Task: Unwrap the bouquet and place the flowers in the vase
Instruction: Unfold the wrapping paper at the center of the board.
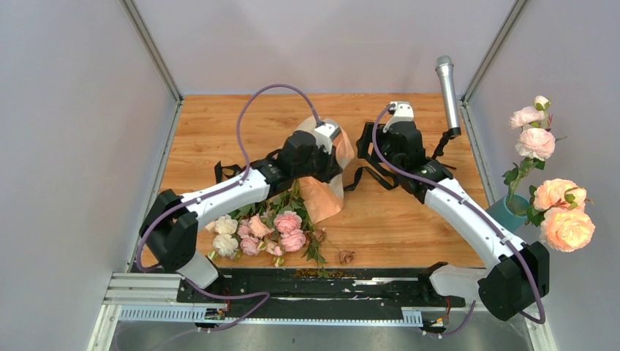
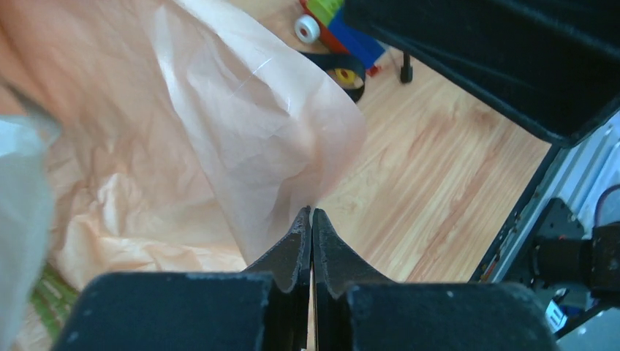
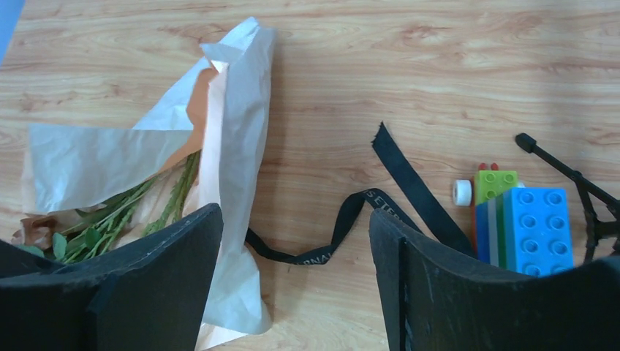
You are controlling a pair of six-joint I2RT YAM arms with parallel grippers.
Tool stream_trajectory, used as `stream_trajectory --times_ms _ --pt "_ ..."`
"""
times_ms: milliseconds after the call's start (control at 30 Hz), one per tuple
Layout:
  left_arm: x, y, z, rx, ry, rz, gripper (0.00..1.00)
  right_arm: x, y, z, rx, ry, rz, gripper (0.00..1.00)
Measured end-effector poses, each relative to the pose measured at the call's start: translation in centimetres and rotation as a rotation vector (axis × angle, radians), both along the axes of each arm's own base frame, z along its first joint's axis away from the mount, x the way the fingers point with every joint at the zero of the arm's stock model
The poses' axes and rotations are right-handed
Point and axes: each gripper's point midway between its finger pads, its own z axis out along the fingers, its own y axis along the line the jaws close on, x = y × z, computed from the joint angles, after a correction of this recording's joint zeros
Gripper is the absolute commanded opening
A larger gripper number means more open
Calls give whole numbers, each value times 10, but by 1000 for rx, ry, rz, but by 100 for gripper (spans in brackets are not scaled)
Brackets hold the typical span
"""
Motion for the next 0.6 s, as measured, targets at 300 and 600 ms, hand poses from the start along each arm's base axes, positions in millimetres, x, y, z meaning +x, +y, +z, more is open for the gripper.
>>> stream_trajectory --times_ms 300,600 --pt "-18 -17 -20 105 -20 -77 68 -5 -14 12 -10 -30 -50 79" --pt "-17 6 38 123 -126 -33 100 -9 0 -2 -14 22 34 79"
